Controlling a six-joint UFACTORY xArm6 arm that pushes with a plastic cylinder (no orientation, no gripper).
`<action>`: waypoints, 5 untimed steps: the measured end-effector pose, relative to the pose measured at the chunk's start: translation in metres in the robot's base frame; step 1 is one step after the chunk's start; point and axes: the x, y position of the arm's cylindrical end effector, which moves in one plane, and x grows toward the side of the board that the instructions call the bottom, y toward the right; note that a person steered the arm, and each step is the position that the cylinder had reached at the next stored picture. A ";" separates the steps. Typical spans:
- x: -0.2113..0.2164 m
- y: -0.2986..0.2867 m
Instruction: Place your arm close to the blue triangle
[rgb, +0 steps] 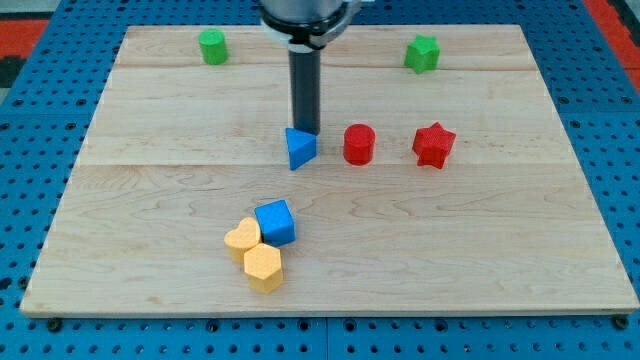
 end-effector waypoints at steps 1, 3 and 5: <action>-0.003 -0.029; 0.002 -0.093; -0.031 -0.101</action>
